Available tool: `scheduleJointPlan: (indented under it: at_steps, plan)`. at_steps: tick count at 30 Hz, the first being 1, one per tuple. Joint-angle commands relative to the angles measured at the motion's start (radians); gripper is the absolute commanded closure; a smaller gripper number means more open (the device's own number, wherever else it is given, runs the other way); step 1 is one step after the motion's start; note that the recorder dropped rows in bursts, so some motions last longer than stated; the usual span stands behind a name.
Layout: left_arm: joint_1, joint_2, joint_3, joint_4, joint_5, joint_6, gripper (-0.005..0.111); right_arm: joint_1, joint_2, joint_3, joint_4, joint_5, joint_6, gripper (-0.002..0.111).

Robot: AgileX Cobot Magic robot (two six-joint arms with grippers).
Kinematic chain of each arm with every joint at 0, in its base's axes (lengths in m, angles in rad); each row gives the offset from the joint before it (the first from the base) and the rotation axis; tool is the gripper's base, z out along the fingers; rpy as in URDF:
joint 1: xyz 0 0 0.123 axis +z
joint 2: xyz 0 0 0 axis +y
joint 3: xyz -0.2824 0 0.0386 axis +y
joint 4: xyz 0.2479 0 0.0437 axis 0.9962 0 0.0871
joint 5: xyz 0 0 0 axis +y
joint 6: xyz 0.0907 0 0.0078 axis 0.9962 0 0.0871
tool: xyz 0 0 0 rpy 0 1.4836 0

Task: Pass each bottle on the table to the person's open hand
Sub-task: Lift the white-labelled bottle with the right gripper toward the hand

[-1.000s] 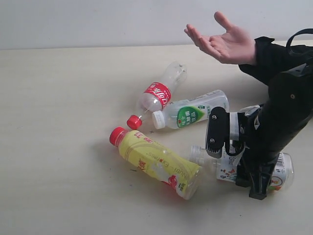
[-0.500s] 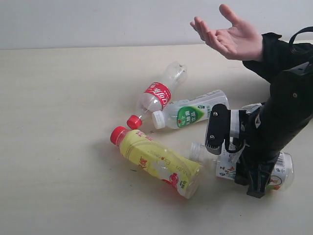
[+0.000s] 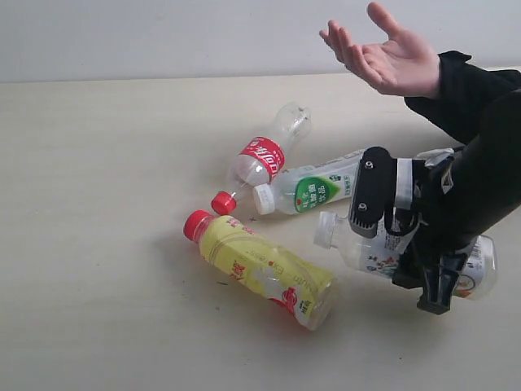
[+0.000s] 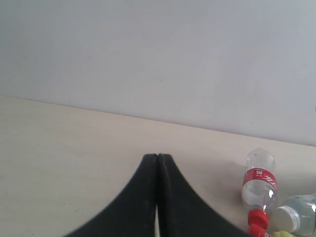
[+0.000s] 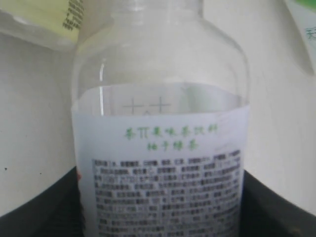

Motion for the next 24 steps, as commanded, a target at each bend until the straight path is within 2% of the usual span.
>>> scheduleJointPlan:
  at_steps: [1, 6, 9, 13, 19, 24]
  plan:
    - [-0.004, -0.006, 0.000, 0.003, -0.011, 0.001, 0.107, 0.003, -0.088, -0.001, 0.000, 0.032, 0.054, 0.103]
    - [-0.004, -0.006, 0.000, 0.003, -0.011, 0.001, 0.107, 0.003, -0.257, -0.003, 0.020, 0.062, 0.098, 0.103]
    - [-0.004, -0.006, 0.000, 0.003, -0.011, 0.001, 0.107, 0.003, -0.385, -0.042, 0.023, 0.097, 0.300, 0.103]
    - [-0.004, -0.006, 0.000, 0.003, -0.011, 0.001, 0.107, 0.003, -0.439, -0.164, 0.023, 0.271, 0.505, 0.105]
    - [-0.004, -0.006, 0.000, 0.003, -0.011, 0.001, 0.107, 0.003, -0.458, -0.199, 0.075, 0.312, 0.560, 0.105]
    - [-0.004, -0.006, 0.000, 0.003, -0.011, 0.001, 0.107, 0.003, -0.462, -0.201, 0.030, 0.343, 0.602, 0.106]
